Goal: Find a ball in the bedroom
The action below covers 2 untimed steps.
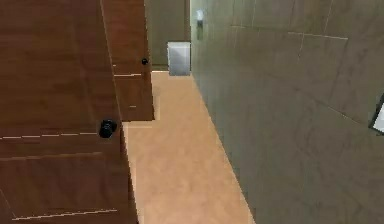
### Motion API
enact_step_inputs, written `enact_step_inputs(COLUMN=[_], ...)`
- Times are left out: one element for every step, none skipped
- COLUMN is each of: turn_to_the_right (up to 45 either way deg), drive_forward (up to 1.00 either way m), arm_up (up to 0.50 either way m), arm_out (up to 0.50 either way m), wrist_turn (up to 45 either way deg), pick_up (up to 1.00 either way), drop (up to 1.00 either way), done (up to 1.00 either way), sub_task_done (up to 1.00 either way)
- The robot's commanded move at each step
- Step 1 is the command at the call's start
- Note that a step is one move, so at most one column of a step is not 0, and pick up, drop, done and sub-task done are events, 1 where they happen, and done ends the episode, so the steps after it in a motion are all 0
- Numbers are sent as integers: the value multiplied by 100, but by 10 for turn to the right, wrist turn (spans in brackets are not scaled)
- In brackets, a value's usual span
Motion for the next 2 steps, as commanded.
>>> enact_step_inputs(turn_to_the_right=[0, -90], drive_forward=[80, 0], arm_up=[0, 0], arm_out=[0, 0], wrist_turn=[0, 0], pick_up=[0, 0], drop=[0, 0], done=[0, 0], sub_task_done=[0, 0])
